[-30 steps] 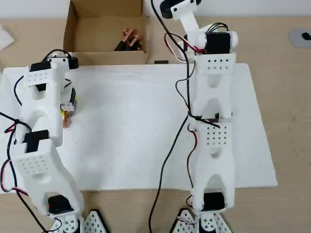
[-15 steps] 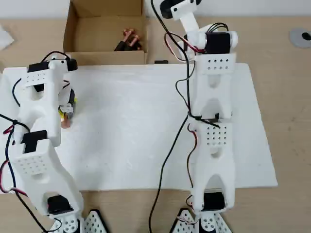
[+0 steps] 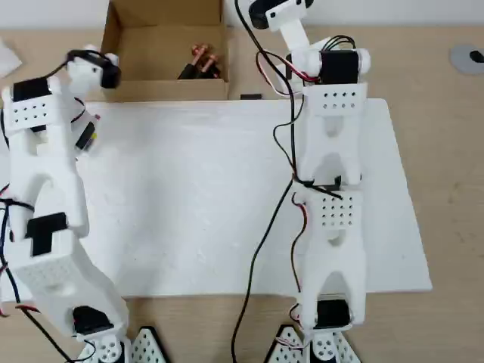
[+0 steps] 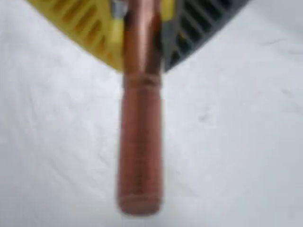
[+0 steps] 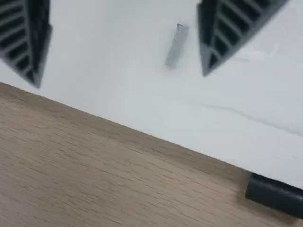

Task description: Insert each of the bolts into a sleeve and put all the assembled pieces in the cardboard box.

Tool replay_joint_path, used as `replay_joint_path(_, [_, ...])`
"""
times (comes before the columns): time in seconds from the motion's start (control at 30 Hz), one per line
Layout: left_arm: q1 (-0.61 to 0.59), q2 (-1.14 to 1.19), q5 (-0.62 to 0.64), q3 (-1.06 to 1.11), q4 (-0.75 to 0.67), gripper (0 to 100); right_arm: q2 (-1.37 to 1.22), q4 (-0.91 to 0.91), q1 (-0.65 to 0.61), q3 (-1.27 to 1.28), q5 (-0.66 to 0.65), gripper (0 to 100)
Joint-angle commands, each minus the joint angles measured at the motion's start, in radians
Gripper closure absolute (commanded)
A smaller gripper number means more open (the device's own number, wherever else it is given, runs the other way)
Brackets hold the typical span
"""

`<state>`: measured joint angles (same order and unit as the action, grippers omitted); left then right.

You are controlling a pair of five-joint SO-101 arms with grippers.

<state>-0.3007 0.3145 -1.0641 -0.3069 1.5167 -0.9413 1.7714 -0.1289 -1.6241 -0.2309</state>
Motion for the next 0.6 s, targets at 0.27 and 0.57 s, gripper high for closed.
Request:
replay_joint_path(0.27, [0.163, -0.030, -0.454, 0.020, 0.147, 99, 0.077, 0.017, 0.015, -0.030, -0.009, 74.8])
replay_joint_path(0.57, [0.161, 0.113, -0.344, -0.095, 0.115, 91, 0.076, 0.017, 0.015, -0.030, -0.011, 74.8])
